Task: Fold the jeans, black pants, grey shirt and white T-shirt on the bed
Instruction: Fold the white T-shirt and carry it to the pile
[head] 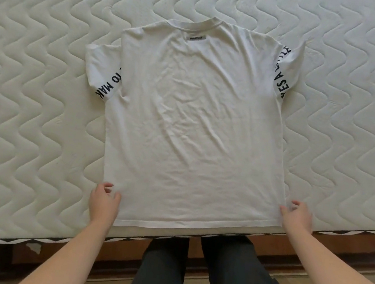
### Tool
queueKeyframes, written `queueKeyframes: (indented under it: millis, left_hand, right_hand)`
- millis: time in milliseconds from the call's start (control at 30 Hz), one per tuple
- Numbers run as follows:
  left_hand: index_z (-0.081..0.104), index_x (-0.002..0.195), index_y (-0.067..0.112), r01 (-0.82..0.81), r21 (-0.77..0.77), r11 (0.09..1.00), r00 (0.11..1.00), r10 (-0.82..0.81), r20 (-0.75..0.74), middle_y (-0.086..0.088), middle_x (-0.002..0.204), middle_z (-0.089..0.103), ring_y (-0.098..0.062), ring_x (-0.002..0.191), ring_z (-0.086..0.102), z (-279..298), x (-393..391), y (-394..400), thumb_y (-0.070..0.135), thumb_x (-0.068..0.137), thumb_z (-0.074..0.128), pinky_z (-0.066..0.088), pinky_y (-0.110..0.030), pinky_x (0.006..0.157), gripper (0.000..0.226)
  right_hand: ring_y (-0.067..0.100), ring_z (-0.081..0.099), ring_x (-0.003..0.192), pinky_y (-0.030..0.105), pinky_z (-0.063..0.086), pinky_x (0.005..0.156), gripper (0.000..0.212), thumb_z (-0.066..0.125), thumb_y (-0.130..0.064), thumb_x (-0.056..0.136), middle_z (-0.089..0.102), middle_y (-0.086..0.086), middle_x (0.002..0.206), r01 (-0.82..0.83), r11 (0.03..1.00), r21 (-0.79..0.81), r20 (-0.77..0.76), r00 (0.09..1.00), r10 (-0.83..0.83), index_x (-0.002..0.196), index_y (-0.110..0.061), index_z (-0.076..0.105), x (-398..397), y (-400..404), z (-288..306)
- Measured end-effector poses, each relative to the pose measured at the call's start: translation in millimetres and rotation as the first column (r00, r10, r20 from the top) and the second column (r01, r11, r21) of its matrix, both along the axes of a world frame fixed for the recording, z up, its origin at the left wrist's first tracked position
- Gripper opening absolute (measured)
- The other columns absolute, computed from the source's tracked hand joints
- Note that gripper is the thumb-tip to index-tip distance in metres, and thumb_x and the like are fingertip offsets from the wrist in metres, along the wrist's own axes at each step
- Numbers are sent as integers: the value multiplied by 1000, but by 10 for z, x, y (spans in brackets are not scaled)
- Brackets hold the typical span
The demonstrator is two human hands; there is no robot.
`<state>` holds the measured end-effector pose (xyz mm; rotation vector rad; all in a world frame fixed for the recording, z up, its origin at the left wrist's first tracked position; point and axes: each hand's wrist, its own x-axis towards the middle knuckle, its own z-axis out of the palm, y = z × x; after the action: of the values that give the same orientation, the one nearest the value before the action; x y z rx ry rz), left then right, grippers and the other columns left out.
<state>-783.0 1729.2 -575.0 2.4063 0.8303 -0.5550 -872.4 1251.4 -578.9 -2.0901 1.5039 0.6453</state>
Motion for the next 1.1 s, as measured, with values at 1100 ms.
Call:
queueKeyframes:
  millis: [1100]
  left_hand:
    - [7,157,21,858,388,337,261,-936,237,1,165,1,-13,151,-3,-1139,3952,-4301,50,96,22,-4,-39,122,69]
  right_hand:
    - [15,27,144,39,22,119,63,50,-33,100,27,-1,158,-303,941,152,711,695,109,154,-19,21,3846,-1520,-630]
